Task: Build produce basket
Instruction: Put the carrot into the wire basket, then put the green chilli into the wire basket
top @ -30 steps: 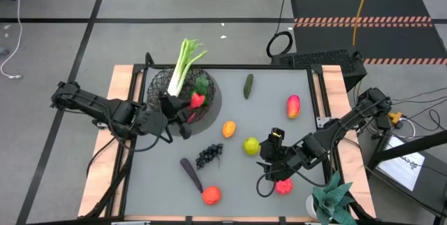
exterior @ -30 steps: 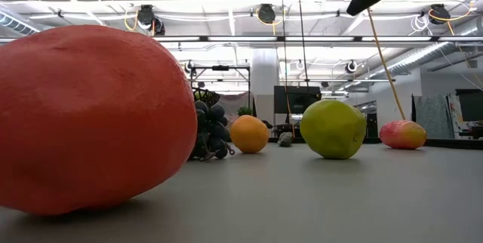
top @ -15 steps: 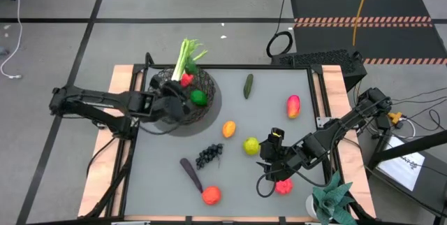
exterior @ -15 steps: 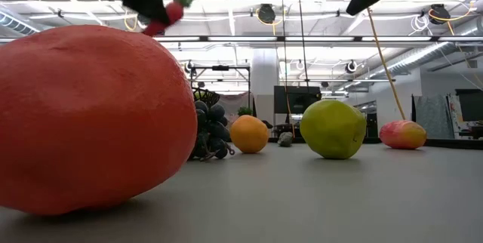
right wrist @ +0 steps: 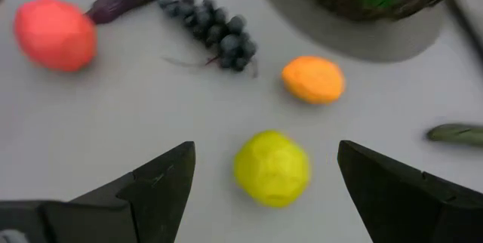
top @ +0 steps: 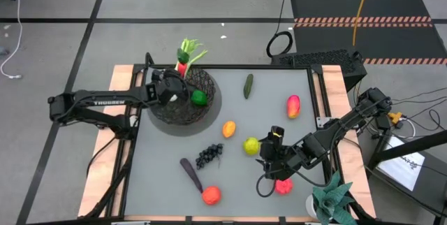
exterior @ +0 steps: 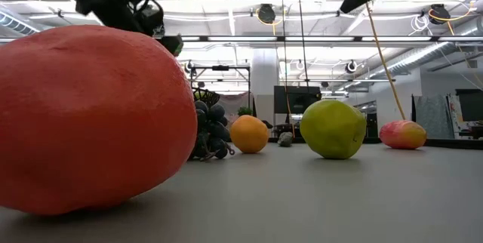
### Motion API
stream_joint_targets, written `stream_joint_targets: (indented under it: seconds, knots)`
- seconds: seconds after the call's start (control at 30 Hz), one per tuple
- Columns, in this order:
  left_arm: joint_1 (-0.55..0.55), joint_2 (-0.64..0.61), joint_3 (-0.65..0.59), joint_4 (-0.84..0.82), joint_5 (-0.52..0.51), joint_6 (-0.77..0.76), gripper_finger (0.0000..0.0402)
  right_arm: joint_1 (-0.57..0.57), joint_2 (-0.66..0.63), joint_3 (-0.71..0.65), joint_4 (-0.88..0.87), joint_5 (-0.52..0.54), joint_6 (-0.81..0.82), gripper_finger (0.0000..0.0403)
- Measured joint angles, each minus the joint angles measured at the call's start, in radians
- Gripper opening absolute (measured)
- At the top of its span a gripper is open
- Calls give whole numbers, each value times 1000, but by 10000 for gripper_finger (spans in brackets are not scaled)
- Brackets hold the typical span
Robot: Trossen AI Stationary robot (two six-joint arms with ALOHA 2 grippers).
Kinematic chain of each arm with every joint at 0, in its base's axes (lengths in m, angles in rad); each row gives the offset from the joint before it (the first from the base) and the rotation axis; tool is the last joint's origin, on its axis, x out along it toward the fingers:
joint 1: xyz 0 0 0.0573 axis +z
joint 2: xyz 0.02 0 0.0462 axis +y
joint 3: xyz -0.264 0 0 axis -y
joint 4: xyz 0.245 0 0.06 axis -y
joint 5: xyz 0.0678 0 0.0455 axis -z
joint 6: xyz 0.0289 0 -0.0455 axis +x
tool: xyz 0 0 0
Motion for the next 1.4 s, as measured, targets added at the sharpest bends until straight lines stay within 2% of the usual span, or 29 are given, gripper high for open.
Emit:
stream_joint_targets:
  seconds: [0.1, 0.2, 0.37, 0.53, 0.63, 0.77, 1.07, 1.17, 1.4]
  knots:
    - [25, 0, -10, 57, 45, 6, 166, -3, 0, 0, 0, 80, -23, 318]
    - [45, 9, -26, 113, 48, 3, 204, -13, 0, -10, 9, 149, -38, 318]
    - [41, -10, -24, 119, 70, 42, 254, -43, 0, -71, 33, 221, -48, 318]
    - [-6, -85, -24, 104, 120, 54, 270, -117, 1, -170, 158, 319, -91, 318]
    - [-49, -165, -24, 90, 155, 67, 266, -188, 0, -221, 277, 329, -110, 318]
    - [-114, -285, -23, 48, 182, 72, 249, -313, 0, -288, 489, 297, -141, 318]
    - [-233, -461, -22, -139, 182, 56, 211, -648, 0, -397, 837, 29, -159, 318]
    - [-250, -476, -22, -165, 182, 54, 199, -739, 0, -405, 861, -42, -143, 318]
    - [-284, -478, -22, -219, 182, 19, 176, -877, 18, -405, 826, -107, -80, 318]
